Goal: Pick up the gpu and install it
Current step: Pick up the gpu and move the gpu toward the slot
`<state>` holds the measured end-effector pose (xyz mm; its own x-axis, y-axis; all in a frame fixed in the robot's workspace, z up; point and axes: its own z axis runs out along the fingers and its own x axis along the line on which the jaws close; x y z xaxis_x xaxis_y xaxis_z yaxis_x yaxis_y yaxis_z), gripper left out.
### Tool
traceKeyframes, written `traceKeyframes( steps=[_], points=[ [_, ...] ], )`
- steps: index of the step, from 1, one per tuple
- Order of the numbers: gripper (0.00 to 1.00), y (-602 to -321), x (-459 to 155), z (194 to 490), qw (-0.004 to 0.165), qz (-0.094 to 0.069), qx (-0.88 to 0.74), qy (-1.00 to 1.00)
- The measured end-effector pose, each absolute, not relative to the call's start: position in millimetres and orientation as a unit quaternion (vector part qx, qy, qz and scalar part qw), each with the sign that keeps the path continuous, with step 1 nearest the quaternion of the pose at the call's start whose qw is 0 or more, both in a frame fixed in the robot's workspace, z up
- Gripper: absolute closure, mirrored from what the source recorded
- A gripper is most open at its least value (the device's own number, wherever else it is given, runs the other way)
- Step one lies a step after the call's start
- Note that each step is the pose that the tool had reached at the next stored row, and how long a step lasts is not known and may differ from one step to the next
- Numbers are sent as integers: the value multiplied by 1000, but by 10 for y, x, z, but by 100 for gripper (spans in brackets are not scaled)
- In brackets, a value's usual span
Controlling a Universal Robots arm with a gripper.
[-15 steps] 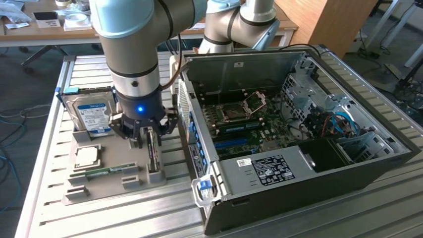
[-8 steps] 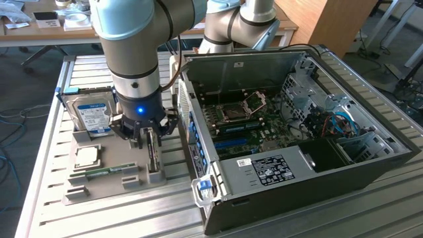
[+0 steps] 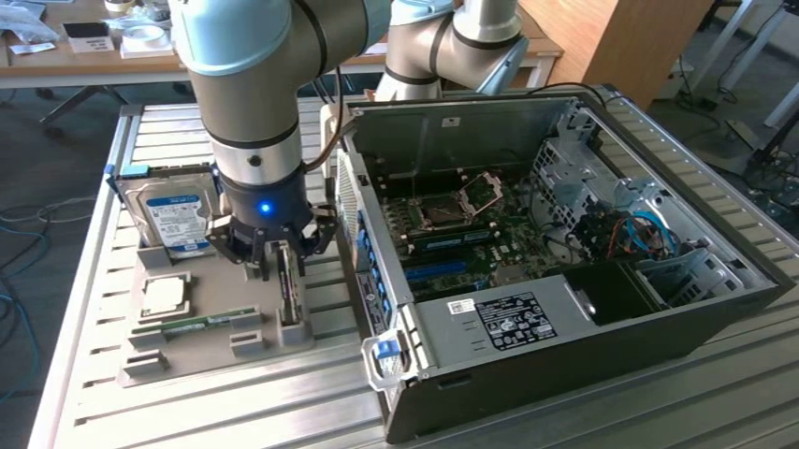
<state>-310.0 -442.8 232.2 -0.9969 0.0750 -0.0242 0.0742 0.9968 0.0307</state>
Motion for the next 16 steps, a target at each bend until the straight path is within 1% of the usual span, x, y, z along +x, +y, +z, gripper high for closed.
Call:
traceKeyframes(
  steps=[2, 3, 10, 11, 12, 13, 14, 16],
  points=[
    [53, -4428, -3100, 2322, 13, 15, 37, 999],
    [59, -4428, -3100, 2322, 13, 15, 37, 999],
    [59, -4428, -3100, 2322, 13, 15, 37, 999],
    [61, -4428, -3100, 2322, 13, 15, 37, 999],
    [67, -4428, -3100, 2322, 13, 15, 37, 999],
    [67, -4428, -3100, 2323, 13, 15, 37, 999],
    [73, -4428, -3100, 2322, 13, 15, 37, 999],
    [73, -4428, -3100, 2322, 13, 15, 37, 999]
  ],
)
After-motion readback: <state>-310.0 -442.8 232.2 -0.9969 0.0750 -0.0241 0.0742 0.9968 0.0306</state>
